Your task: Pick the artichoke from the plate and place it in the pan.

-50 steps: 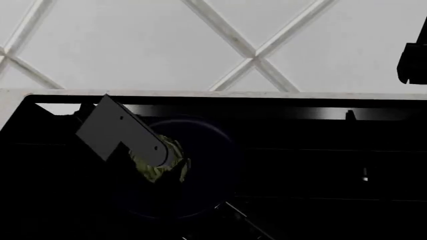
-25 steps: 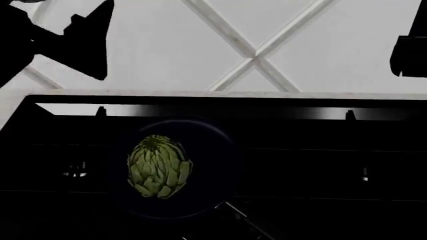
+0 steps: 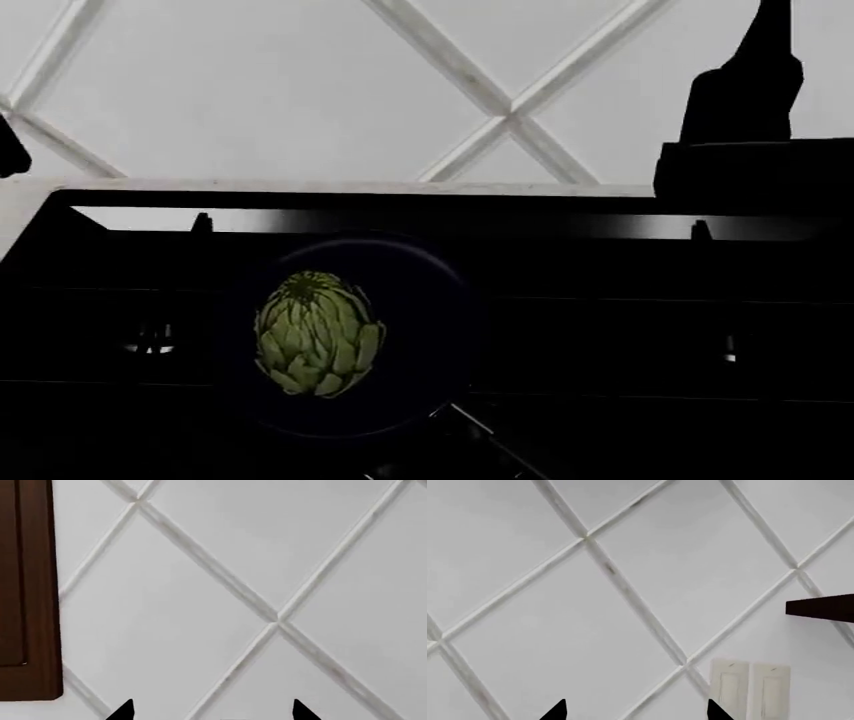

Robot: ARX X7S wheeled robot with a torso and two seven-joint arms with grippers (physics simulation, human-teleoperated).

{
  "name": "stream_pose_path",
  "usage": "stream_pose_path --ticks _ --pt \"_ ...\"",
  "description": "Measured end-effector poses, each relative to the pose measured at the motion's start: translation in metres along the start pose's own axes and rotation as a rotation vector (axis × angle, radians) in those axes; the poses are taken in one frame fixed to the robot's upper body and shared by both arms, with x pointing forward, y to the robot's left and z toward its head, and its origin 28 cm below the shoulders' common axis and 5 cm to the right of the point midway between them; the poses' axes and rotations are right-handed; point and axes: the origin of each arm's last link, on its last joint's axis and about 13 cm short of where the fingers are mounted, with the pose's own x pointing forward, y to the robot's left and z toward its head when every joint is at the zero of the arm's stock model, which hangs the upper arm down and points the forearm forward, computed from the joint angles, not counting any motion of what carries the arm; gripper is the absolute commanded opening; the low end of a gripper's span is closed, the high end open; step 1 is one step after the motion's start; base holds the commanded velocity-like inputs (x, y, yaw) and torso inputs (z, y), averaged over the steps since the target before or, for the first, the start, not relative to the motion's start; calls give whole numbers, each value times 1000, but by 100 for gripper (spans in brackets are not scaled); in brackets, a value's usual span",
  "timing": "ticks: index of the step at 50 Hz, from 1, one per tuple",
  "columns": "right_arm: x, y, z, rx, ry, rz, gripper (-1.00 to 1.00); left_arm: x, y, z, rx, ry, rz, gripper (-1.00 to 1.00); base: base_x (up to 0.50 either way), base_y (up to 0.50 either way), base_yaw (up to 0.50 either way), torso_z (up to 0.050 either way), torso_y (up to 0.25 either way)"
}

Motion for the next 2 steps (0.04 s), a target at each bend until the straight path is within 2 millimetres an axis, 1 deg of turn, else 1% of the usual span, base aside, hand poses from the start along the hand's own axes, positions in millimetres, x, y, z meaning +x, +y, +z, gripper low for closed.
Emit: stream_pose_path --ticks 2 --pt "0 1 -1 3 2 4 100 -3 1 -3 2 -7 11 100 0 0 0 0 0"
